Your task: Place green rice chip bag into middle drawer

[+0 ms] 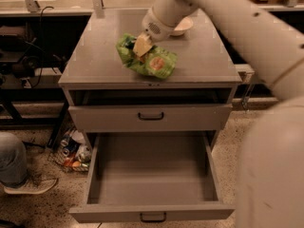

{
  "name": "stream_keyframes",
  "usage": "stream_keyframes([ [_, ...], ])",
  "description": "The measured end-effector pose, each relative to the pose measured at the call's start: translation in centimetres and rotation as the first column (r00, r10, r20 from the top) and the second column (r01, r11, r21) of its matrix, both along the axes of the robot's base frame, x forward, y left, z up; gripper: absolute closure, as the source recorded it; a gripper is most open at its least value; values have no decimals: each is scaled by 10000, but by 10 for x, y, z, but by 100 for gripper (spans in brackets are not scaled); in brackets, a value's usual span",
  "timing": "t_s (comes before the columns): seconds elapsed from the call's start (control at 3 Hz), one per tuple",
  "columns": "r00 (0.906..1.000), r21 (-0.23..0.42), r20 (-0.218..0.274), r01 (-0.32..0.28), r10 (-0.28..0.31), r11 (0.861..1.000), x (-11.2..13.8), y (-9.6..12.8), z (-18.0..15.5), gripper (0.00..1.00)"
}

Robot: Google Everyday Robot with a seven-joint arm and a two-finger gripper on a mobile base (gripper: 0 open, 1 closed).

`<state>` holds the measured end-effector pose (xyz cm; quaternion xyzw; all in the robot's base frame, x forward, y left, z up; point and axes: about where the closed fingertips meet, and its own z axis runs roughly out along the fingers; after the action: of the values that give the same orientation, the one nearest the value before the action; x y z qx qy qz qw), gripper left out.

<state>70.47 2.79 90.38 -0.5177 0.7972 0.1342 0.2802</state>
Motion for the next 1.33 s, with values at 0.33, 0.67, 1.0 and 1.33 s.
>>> stream_keyframes([
  [0.33,9845,518,1096,1323,-1373,9899,-65,-70,53,100],
  [0.67,9851,543,1101,1268,-1322,9904,-63,-66,54,100],
  [1.0,9885,435,434,1432,-1450,9887,-79,-72,29,100],
  [1.33,9749,200,-1412,1769,-1723,9840,-131,-83,-27,100],
])
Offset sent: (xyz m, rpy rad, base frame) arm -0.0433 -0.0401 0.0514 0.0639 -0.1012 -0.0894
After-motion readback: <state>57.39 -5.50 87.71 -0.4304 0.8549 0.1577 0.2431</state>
